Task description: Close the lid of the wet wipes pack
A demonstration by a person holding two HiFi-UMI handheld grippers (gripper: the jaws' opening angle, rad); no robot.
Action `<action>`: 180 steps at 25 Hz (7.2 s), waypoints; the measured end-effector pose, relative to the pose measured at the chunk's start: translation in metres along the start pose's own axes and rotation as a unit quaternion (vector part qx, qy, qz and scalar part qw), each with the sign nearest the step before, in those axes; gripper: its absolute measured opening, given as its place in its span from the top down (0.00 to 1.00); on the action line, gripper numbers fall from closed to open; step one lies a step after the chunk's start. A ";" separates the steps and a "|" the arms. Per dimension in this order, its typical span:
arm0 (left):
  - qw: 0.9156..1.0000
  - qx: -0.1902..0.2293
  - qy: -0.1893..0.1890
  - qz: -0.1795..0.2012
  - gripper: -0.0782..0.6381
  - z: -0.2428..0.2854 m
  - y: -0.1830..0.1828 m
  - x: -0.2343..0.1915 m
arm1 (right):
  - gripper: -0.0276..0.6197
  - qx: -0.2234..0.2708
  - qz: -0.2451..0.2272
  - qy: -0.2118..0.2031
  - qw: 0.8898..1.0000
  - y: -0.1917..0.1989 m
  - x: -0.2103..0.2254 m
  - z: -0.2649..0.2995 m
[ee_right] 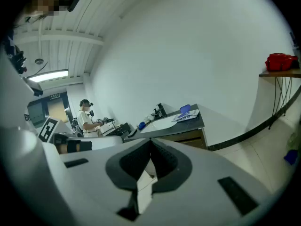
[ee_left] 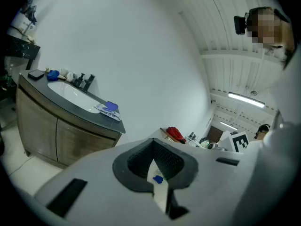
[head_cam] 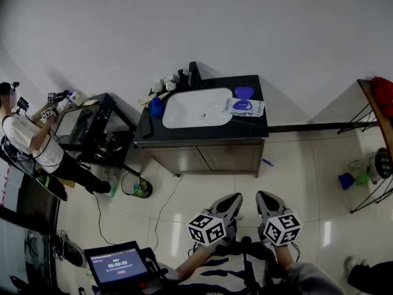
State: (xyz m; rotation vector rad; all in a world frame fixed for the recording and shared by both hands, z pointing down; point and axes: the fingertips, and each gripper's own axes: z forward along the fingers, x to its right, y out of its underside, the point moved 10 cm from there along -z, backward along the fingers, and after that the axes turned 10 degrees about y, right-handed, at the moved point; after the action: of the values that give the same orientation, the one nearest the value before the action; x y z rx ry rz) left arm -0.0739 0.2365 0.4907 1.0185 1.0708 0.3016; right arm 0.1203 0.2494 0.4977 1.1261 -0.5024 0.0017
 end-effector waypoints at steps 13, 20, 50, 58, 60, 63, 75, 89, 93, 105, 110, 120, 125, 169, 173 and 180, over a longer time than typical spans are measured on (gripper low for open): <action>1.000 -0.004 0.016 -0.002 0.89 0.062 -0.090 -0.128 | 0.96 0.003 0.005 0.026 1.000 -0.059 0.015 0.141; 0.999 -0.016 0.042 0.001 0.89 0.099 -0.156 -0.210 | 0.96 0.023 0.015 0.062 0.998 -0.099 0.014 0.226; 0.990 -0.128 -0.036 -0.041 0.89 0.256 -0.180 -0.369 | 0.96 -0.060 0.000 0.061 0.996 -0.185 0.138 0.402; 0.976 -0.202 -0.065 -0.043 0.89 0.294 -0.172 -0.399 | 0.96 -0.117 -0.020 0.038 0.992 -0.198 0.188 0.441; 0.973 -0.213 -0.071 -0.053 0.89 0.298 -0.170 -0.403 | 0.96 -0.123 -0.028 0.044 0.991 -0.200 0.203 0.452; 0.969 -0.229 -0.070 -0.057 0.89 0.302 -0.169 -0.406 | 0.96 -0.131 -0.037 0.063 0.989 -0.206 0.229 0.472; 0.970 -0.217 -0.059 -0.089 0.89 0.301 -0.169 -0.406 | 0.96 -0.170 -0.004 0.020 0.985 -0.212 0.237 0.521; 0.972 -0.211 -0.073 -0.076 0.89 0.287 -0.179 -0.401 | 0.96 -0.243 -0.077 -0.035 0.966 -0.162 0.171 0.476; 0.974 -0.201 -0.075 -0.074 0.89 0.282 -0.180 -0.399 | 0.96 -0.267 -0.131 -0.023 0.954 -0.154 0.162 0.483; 0.980 -0.171 -0.065 -0.072 0.89 0.267 -0.179 -0.400 | 0.96 -0.266 -0.141 0.013 0.954 -0.139 0.162 0.496; 0.986 -0.139 -0.057 -0.070 0.89 0.250 -0.184 -0.390 | 0.96 -0.209 -0.074 0.027 0.975 -0.143 0.154 0.474; 0.991 -0.126 -0.016 -0.041 0.89 0.197 -0.187 -0.339 | 0.96 -0.122 -0.026 0.054 0.991 -0.152 0.098 0.397; 0.994 -0.106 0.005 -0.032 0.89 0.159 -0.183 -0.312 | 0.96 -0.087 -0.004 0.058 0.994 -0.139 0.063 0.354; 0.999 -0.014 -0.031 -0.001 0.89 0.083 -0.048 -0.039 | 0.96 -0.027 -0.004 -0.041 0.999 -0.067 0.046 0.061; 1.000 -0.019 -0.018 0.006 0.89 0.081 -0.045 -0.029 | 0.96 -0.013 0.003 -0.037 0.999 -0.067 0.042 0.050; 1.000 -0.021 -0.012 0.011 0.89 0.058 -0.041 -0.021 | 0.96 0.010 -0.005 -0.040 0.999 -0.061 0.020 0.040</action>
State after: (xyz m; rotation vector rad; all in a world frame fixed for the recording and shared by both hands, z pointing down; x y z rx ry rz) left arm -0.0458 0.1698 0.4759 0.9951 1.0289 0.3284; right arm 0.1382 0.1833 0.4658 1.1508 -0.5681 -0.0475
